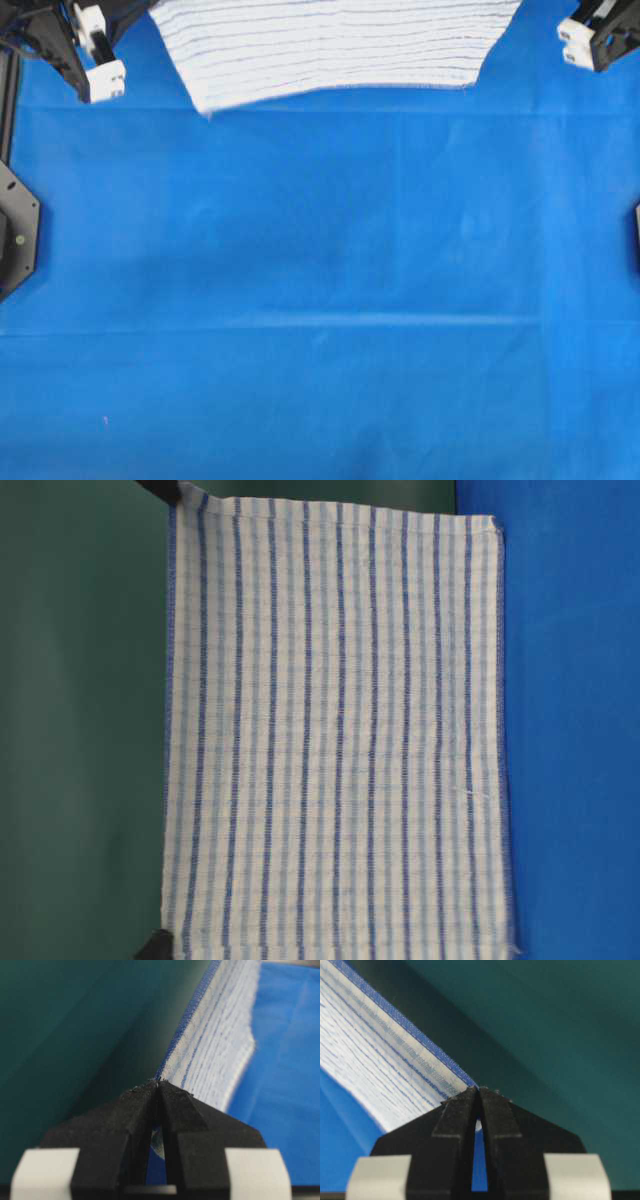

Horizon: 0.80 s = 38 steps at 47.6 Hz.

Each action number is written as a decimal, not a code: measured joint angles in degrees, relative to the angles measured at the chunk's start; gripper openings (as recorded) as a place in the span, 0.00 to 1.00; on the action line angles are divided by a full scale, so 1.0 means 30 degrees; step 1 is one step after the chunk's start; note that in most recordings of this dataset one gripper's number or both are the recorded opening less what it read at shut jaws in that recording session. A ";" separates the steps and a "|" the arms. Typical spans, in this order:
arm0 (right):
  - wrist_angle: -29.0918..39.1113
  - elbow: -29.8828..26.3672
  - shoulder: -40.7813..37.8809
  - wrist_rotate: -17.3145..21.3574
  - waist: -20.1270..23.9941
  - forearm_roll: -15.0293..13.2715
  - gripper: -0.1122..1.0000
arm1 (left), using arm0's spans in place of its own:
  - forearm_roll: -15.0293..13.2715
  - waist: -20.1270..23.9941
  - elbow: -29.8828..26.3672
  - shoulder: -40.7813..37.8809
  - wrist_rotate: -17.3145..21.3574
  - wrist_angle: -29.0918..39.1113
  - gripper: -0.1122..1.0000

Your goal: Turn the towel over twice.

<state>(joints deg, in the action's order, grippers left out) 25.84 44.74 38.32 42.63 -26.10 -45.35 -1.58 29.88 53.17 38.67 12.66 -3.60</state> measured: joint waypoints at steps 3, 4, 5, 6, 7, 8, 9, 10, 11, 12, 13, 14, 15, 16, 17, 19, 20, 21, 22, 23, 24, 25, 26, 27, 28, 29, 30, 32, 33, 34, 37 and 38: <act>0.0498 0.0293 -0.0088 0.0146 0.0527 0.0352 0.14 | -0.0029 -0.0645 0.0439 -0.0059 -0.0439 0.0059 0.12; 0.0645 0.0439 -0.0117 0.0234 0.0791 0.0557 0.14 | 0.0000 -0.0850 0.0615 -0.0117 -0.0645 0.0059 0.12; 0.0762 0.0615 -0.0176 0.0264 0.1084 0.0791 0.14 | 0.0000 -0.1172 0.0791 -0.0176 -0.0850 0.0088 0.12; 0.0879 0.0791 -0.0234 0.0410 0.1348 0.1055 0.14 | 0.0000 -0.1582 0.1113 -0.0322 -0.1113 0.0088 0.12; 0.0937 0.1055 -0.0322 0.0498 0.1729 0.1377 0.14 | -0.0029 -0.1934 0.1377 -0.0439 -0.1084 0.0117 0.12; 0.0967 0.1289 -0.0381 0.0674 0.2021 0.1670 0.14 | 0.0000 -0.2344 0.1641 -0.0557 -0.1201 0.0088 0.12; 0.0996 0.1553 -0.0469 0.0938 0.2373 0.2051 0.14 | -0.0029 -0.2754 0.1904 -0.0703 -0.1172 0.0088 0.12; 0.1025 0.1846 -0.0557 0.1172 0.2725 0.2344 0.14 | 0.0000 -0.3135 0.2109 -0.0820 -0.1260 0.0088 0.12; 0.0996 0.2109 -0.0674 0.1406 0.3047 0.2578 0.14 | 0.0000 -0.3486 0.2373 -0.0937 -0.1406 0.0029 0.12; 0.0967 0.2373 -0.0820 0.1553 0.3369 0.2783 0.14 | -0.0029 -0.4043 0.2783 -0.1143 -0.1787 -0.0117 0.12; 0.0908 0.2607 -0.0937 0.1787 0.3691 0.2988 0.14 | -0.0029 -0.4453 0.3047 -0.1348 -0.1992 -0.0234 0.12; 0.0791 0.2900 -0.1113 0.2197 0.4072 0.3193 0.14 | -0.0029 -0.4922 0.3311 -0.1611 -0.2197 -0.0352 0.12; 0.0615 0.3252 -0.1348 0.2725 0.4570 0.3369 0.14 | -0.0029 -0.5566 0.3662 -0.1963 -0.2461 -0.0527 0.12; 0.0527 0.3398 -0.1494 0.2988 0.4805 0.3457 0.14 | -0.0029 -0.5918 0.3867 -0.2197 -0.2754 -0.0703 0.12; 0.0322 0.3662 -0.1787 0.3486 0.5244 0.3486 0.14 | -0.0029 -0.6240 0.4043 -0.2432 -0.3105 -0.0938 0.12; 0.0029 0.4072 -0.2314 0.4424 0.5977 0.3604 0.14 | -0.0059 -0.6914 0.4424 -0.3076 -0.3896 -0.1523 0.12; -0.0059 0.4219 -0.2549 0.4687 0.6299 0.3604 0.14 | -0.0059 -0.7266 0.4541 -0.3398 -0.4453 -0.1758 0.12; -0.0146 0.4336 -0.2813 0.5068 0.6592 0.3604 0.14 | -0.0088 -0.7617 0.4629 -0.3779 -0.4775 -0.1992 0.12; -0.0205 0.4453 -0.3047 0.5508 0.6885 0.3604 0.14 | -0.0088 -0.7910 0.4717 -0.4131 -0.5039 -0.2168 0.12; -0.0322 0.4570 -0.3398 0.6035 0.7236 0.3604 0.14 | -0.0059 -0.8232 0.4775 -0.4512 -0.5244 -0.2344 0.12; -0.0381 0.4629 -0.3691 0.6504 0.7529 0.3604 0.14 | -0.0059 -0.8584 0.4805 -0.4922 -0.5625 -0.2549 0.12; -0.0439 0.4688 -0.3984 0.6885 0.7764 0.3604 0.14 | -0.0059 -0.8818 0.4834 -0.5244 -0.5889 -0.2695 0.12; -0.0469 0.4746 -0.4277 0.7236 0.8086 0.3604 0.14 | -0.0059 -0.9023 0.4863 -0.5566 -0.6152 -0.2871 0.12; -0.0527 0.4805 -0.4629 0.7588 0.8379 0.3604 0.14 | -0.0059 -0.9258 0.4863 -0.5918 -0.6475 -0.2988 0.12; -0.0586 0.4834 -0.4922 0.7969 0.8672 0.3604 0.14 | -0.0117 -0.9609 0.4834 -0.6475 -0.6914 -0.3223 0.12; -0.0645 0.4863 -0.5273 0.8320 0.9053 0.3604 0.14 | -0.0117 -0.9902 0.4834 -0.6855 -0.7119 -0.3369 0.12; -0.0703 0.4863 -0.5566 0.8555 0.9346 0.3604 0.14 | -0.0088 -1.0195 0.4805 -0.7295 -0.7266 -0.3486 0.12; -0.0879 0.4863 -0.6211 0.9375 0.9932 0.3574 0.14 | -0.0088 -1.0752 0.4746 -0.8057 -0.7646 -0.3721 0.12; -0.0938 0.4863 -0.6533 0.9785 1.0283 0.3604 0.14 | -0.0117 -1.1016 0.4687 -0.8438 -0.7764 -0.3779 0.12; -0.0967 0.4863 -0.6826 1.0078 1.0576 0.3604 0.14 | -0.0117 -1.1367 0.4600 -0.8877 -0.7939 -0.3984 0.12; -0.1025 0.4863 -0.7646 1.0928 1.1484 0.3604 0.14 | -0.0117 -1.2158 0.4395 -0.9902 -0.8379 -0.4395 0.12; -0.1055 0.4834 -0.7881 1.1279 1.1777 0.3604 0.14 | -0.0117 -1.2451 0.4307 -1.0195 -0.8555 -0.4541 0.12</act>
<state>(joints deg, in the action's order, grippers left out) 22.68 59.24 14.68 76.46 9.23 -34.54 -1.93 -7.47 66.09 8.09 -13.01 -17.23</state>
